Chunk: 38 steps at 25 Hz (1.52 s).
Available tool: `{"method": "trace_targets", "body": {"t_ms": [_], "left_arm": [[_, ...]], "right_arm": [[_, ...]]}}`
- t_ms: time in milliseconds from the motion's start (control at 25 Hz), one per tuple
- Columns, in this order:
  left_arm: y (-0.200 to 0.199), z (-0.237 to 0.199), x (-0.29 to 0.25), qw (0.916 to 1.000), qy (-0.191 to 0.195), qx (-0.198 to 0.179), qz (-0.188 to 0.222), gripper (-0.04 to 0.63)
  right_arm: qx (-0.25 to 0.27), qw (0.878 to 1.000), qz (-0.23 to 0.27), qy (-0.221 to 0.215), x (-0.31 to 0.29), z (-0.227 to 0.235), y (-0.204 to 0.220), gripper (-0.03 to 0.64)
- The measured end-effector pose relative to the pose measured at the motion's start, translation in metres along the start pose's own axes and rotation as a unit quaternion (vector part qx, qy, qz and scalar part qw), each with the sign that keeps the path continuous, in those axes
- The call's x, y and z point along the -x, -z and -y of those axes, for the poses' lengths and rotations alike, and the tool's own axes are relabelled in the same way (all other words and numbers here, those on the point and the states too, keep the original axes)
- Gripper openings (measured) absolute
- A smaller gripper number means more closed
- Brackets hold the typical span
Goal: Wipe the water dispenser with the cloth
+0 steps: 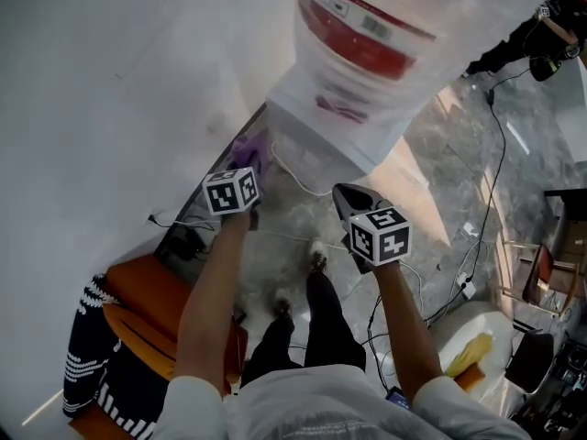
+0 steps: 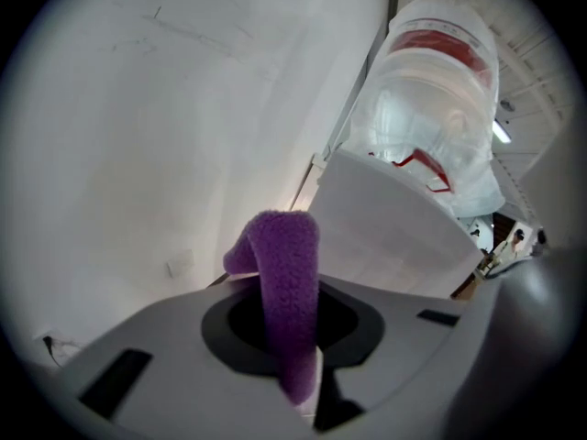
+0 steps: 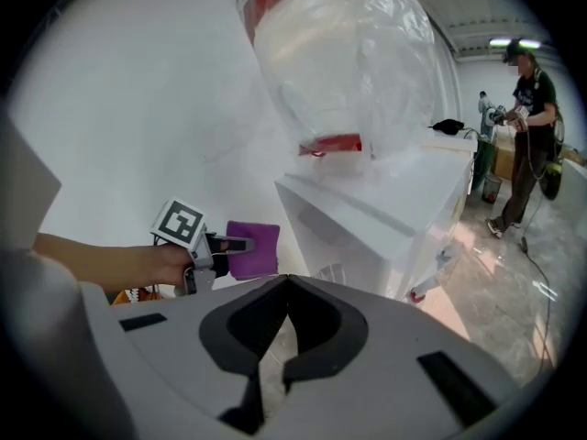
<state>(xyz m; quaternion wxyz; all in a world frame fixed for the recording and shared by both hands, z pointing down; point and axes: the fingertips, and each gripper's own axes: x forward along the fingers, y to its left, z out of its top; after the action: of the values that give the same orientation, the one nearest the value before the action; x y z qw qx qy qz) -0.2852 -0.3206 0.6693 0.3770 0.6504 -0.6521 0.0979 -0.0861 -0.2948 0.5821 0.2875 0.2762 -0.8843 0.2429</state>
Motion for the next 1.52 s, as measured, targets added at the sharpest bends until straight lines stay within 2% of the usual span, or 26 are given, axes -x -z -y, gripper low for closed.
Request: {"method": "trace_targets", "body": {"t_ms": [160,280,440,640,880,1080,1520], "left_arm": [[0.0,-0.017,-0.027,0.9991,-0.027,0.031,-0.005,0.049],[-0.001,-0.017,-0.049,0.999,-0.024,0.037,-0.009,0.049],[-0.004,0.006,-0.073,0.9997,0.007,0.016,-0.015,0.049],[0.01,0.051,-0.085,0.9976,0.056,-0.033,-0.026,0.049],[0.032,0.089,-0.086,0.995,0.09,-0.026,-0.036,0.049],[0.044,0.117,-0.08,0.992,0.111,-0.047,-0.037,0.049],[0.086,0.198,-0.057,0.978,0.183,-0.074,-0.068,0.049]], "right_arm": [[0.008,1.0,-0.01,-0.026,-0.012,-0.002,0.007,0.015],[0.007,0.999,-0.016,-0.029,-0.017,0.003,0.013,0.015],[0.001,1.0,-0.019,-0.023,-0.019,0.014,0.021,0.015],[-0.013,1.0,-0.017,-0.005,-0.008,0.028,0.03,0.015],[-0.033,0.999,-0.01,0.02,0.013,0.05,0.039,0.015],[-0.04,0.999,-0.004,0.03,0.031,0.059,0.045,0.015],[-0.053,0.997,0.015,0.057,0.074,0.059,0.063,0.015]]}}
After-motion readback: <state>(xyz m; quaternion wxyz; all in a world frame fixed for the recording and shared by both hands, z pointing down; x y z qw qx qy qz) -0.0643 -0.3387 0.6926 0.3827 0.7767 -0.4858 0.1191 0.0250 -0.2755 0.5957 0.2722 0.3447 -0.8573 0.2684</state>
